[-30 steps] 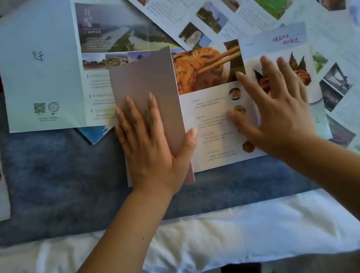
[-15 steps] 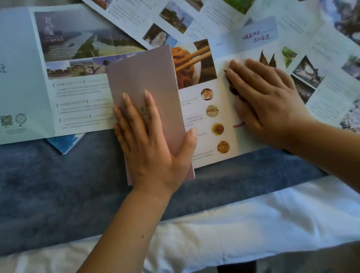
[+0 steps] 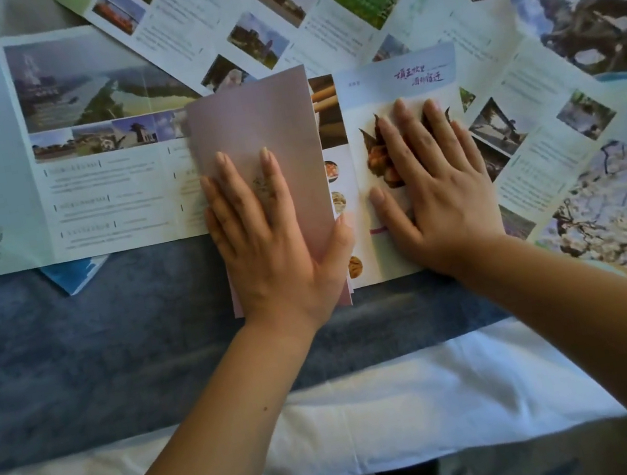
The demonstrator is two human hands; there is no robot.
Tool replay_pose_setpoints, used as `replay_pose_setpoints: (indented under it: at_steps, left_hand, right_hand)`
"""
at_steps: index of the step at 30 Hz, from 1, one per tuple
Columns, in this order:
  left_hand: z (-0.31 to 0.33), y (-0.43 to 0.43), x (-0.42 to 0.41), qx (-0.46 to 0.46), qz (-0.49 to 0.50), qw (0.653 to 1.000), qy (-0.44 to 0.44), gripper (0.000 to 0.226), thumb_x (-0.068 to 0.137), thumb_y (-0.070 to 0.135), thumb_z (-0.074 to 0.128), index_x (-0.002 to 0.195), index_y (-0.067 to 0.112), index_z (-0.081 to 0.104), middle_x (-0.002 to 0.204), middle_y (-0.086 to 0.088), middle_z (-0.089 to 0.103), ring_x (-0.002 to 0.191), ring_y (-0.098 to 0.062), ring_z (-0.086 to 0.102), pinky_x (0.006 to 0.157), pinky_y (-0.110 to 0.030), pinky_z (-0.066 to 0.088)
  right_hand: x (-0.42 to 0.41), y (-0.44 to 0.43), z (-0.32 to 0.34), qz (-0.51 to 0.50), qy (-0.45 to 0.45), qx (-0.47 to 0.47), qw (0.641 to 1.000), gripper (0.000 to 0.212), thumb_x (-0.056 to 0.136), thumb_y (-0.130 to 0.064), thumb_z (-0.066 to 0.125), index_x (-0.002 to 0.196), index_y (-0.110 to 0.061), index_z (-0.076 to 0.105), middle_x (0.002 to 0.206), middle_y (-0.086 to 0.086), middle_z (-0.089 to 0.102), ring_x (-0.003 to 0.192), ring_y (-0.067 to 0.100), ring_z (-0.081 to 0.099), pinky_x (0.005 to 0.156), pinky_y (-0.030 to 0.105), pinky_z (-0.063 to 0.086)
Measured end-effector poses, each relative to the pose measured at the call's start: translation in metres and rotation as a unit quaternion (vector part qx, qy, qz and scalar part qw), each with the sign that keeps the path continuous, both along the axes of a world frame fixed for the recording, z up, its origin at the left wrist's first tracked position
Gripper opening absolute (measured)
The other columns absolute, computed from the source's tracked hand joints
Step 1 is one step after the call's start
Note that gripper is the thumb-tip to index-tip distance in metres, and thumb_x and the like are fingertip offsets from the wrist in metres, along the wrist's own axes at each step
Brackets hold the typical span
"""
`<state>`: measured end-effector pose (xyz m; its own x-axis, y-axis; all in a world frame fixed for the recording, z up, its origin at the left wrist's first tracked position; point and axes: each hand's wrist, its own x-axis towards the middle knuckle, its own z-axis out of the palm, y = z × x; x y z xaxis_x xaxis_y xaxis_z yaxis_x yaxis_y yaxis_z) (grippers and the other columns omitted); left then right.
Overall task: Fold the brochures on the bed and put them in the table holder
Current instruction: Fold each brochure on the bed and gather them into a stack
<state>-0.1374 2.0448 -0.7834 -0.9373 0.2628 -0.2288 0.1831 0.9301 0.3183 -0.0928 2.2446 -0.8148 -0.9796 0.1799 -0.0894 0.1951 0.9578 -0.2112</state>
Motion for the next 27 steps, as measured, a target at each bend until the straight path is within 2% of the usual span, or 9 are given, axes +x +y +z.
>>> replay_pose_setpoints:
  at_steps: [6,12,20,27]
  left_hand:
    - [-0.010,0.024,0.006,-0.027,-0.016,0.999,0.009,0.095,0.092,0.077,0.017,0.165,0.019,0.001,0.170,-0.021,-0.011,0.155,-0.044,-0.012,0.125,-0.061,0.002]
    - [-0.027,0.037,0.008,-0.092,-0.011,0.995,0.046,0.091,0.096,0.074,0.007,0.164,0.014,0.002,0.168,-0.028,-0.005,0.154,-0.051,-0.006,0.123,-0.064,0.004]
    - [-0.034,0.038,0.010,-0.100,-0.010,0.993,0.068,0.088,0.099,0.070,0.014,0.164,0.011,0.003,0.167,-0.031,-0.002,0.153,-0.053,-0.002,0.123,-0.065,0.006]
    - [-0.037,0.035,0.009,-0.093,-0.013,0.993,0.072,0.090,0.099,0.072,0.017,0.164,0.011,0.004,0.167,-0.031,-0.001,0.154,-0.051,-0.003,0.124,-0.063,0.005]
  right_hand:
    - [0.001,0.001,-0.002,0.005,0.012,-0.016,1.000,0.072,0.107,-0.061,0.025,0.168,-0.027,0.008,0.175,-0.002,0.002,0.161,0.022,-0.007,0.131,0.046,0.000]
    - [-0.001,0.003,-0.004,0.007,0.058,-0.038,0.998,0.060,0.110,-0.041,0.027,0.166,-0.019,0.022,0.174,0.005,0.014,0.161,0.028,0.004,0.131,0.047,0.005]
    - [-0.001,-0.001,0.000,0.006,0.043,-0.021,0.999,0.061,0.110,-0.039,0.026,0.166,-0.016,0.023,0.174,0.007,0.014,0.161,0.029,0.004,0.131,0.046,0.003]
    - [-0.002,-0.002,0.001,0.010,0.014,-0.011,1.000,0.062,0.109,-0.041,0.024,0.167,-0.018,0.016,0.175,0.005,0.008,0.161,0.028,-0.001,0.131,0.047,0.001]
